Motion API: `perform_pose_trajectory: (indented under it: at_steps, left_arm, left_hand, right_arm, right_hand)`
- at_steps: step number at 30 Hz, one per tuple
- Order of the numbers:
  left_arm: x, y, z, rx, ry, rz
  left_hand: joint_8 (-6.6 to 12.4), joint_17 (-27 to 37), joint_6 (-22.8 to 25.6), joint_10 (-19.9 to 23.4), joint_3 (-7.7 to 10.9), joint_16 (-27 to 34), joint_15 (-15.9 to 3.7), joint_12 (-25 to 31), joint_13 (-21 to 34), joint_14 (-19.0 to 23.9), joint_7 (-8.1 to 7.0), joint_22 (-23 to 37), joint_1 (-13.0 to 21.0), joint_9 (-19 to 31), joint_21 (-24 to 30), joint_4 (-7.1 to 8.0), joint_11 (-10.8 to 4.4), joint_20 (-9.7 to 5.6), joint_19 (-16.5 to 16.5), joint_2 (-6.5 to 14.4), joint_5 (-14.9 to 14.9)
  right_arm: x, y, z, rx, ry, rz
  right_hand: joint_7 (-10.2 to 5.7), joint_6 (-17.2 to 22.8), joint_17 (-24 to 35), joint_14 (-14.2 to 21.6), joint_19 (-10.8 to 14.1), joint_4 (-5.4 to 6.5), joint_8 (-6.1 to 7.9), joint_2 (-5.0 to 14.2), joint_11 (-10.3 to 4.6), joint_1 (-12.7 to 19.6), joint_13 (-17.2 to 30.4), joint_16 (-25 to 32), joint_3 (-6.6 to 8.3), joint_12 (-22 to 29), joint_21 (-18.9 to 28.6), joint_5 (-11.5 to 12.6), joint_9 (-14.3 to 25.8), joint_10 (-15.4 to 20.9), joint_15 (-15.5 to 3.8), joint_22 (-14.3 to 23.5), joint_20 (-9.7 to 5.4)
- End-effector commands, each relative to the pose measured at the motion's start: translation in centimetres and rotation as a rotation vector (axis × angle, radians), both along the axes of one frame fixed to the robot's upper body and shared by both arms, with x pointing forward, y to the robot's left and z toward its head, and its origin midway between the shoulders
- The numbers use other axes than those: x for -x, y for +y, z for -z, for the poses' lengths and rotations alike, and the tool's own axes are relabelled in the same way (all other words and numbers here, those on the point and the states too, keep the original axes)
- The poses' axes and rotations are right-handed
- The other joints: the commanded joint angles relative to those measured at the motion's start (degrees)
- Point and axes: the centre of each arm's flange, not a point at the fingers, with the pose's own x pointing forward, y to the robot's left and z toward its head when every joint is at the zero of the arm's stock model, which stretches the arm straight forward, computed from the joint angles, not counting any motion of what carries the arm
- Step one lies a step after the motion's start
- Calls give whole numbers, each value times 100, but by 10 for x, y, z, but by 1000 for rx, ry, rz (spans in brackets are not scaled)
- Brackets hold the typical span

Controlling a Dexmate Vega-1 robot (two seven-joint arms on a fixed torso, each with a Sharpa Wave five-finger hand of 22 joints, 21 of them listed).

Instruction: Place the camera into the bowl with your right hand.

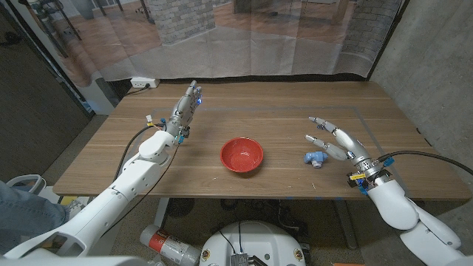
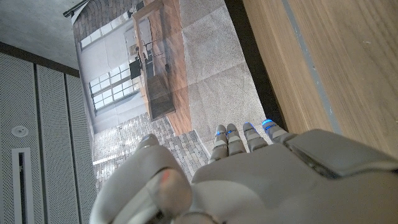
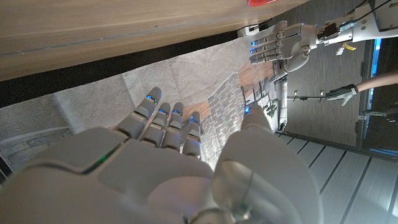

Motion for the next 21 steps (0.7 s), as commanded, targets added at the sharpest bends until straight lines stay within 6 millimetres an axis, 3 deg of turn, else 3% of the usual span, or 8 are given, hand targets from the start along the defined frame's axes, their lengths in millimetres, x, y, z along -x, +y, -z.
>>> perform_pose_trajectory:
  at_steps: [1, 8, 9, 15, 18, 21]
  left_arm:
    - [2, -4, -1, -1, -6, 2]
    - [2, -4, 1, 3, -3, 2]
    - [2, -4, 1, 5, -2, 2]
    - [2, -2, 4, 7, 4, -1]
    - [1, -1, 4, 6, 4, -1]
    - [1, -1, 3, 4, 5, 0]
  left_hand:
    - [27, 24, 54, 39, -37, -20, 32, 20, 29, -12, 20, 22, 10, 33, -28, -5, -6, -158, -59, 47, -20]
    - [32, 24, 87, 34, -39, -21, 31, 14, 29, -11, 28, 22, 22, 33, -45, -8, -25, -160, -56, 60, -28]
    - [32, 24, 87, 38, -40, -21, 31, 15, 29, -11, 25, 22, 23, 33, -47, -8, -17, -159, -57, 62, -28]
    - [28, 24, 90, 38, -42, -25, 37, 12, 29, -17, 23, 23, 31, 33, -59, -10, -15, -162, -54, 70, -33]
    - [27, 24, 91, 37, -42, -25, 37, 11, 29, -18, 22, 23, 33, 33, -62, -10, -17, -162, -54, 73, -35]
    - [26, 24, 95, 39, -43, -25, 33, 11, 29, -18, 22, 23, 36, 33, -67, -11, -17, -164, -52, 77, -37]
  right_arm:
    - [4, 1, 2, 66, -16, 54]
    - [5, 3, 2, 106, -22, 83]
    - [5, 3, 1, 109, -19, 85]
    - [5, 5, 0, 147, -7, 113]
    - [5, 6, -1, 168, -12, 130]
    - [6, 9, -1, 192, -14, 150]
  right_hand:
    - [-3, 20, 4, 36, 28, -40, 2, -16, -12, 74, 3, -4, 16, -2, -41, 9, 6, -16, -24, 14, 41]
    - [-10, 7, 2, -66, 53, -127, 1, -37, -2, 201, 5, -44, 56, -20, -84, 21, 8, -59, 10, 12, 144]
    - [-6, 7, 1, -69, 55, -151, 2, -44, 55, 238, 5, -44, 67, -28, -96, 24, 8, -79, 12, 12, 158]
    - [-21, -68, -1, -117, 54, -228, -22, -70, 24, 366, 7, -55, 103, -51, -143, 32, 10, -144, 47, 11, 220]
    - [-27, -101, -1, -143, 62, -269, -27, -85, 85, 446, 8, -57, 128, -58, -174, 36, 11, -171, 53, 12, 309]
    - [-49, -129, 0, -165, 103, -298, -31, -98, 40, 515, 9, -58, 149, -60, -191, 39, 13, -188, 48, 13, 451]
